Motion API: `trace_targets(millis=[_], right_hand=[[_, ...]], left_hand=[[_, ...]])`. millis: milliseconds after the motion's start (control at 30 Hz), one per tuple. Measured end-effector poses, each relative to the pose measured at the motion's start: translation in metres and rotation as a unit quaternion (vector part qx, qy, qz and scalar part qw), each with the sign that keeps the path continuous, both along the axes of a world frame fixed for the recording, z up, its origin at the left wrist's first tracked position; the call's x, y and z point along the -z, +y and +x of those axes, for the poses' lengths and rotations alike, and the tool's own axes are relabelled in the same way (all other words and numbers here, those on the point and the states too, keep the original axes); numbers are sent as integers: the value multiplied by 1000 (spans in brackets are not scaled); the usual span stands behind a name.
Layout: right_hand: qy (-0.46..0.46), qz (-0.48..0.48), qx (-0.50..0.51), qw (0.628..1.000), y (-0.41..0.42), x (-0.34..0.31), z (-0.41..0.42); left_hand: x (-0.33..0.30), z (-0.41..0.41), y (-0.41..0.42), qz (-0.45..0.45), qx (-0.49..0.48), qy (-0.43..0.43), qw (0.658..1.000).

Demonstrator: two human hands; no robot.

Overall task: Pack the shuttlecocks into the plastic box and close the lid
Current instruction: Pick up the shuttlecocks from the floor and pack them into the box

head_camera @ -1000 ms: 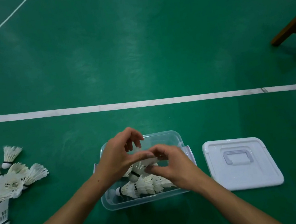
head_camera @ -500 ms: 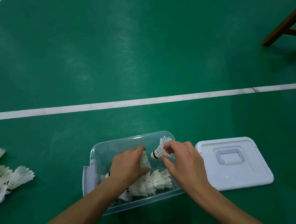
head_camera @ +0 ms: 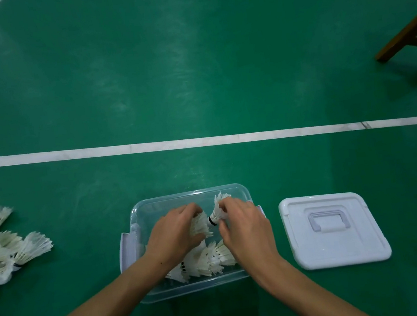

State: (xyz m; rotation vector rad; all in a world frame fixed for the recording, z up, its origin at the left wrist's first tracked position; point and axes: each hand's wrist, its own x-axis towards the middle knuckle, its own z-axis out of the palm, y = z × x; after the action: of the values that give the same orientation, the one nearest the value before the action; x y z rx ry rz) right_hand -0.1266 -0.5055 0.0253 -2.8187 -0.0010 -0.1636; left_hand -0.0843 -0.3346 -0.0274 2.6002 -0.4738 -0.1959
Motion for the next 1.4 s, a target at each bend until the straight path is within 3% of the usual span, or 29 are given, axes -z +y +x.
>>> trace_targets(millis=[200,400,667,900,1067,1200,1400], right_hand=[[55,14,19,998,-2,7,10],[208,225,60,950,8,25,21],[300,241,74,920,1,24,32],[231,181,34,955,-10,-2,20],[197,129,19,972,-15,-16,15],[169,119,27,978,-21,-26,12],[103,110,15,989,-12,-46,10]], left_hand=[[-2,-3,1,-25,-19,5,1000],[1,-2,4,-37,-30,15,999],[8,6,-8,10,-44,9,999],[12,10,-14,88,0,-11,996],[18,0,-16,91,51,3,994],[-1,-4,-9,46,39,-41,997],[-62,-7,21,-132,-87,-81,984]])
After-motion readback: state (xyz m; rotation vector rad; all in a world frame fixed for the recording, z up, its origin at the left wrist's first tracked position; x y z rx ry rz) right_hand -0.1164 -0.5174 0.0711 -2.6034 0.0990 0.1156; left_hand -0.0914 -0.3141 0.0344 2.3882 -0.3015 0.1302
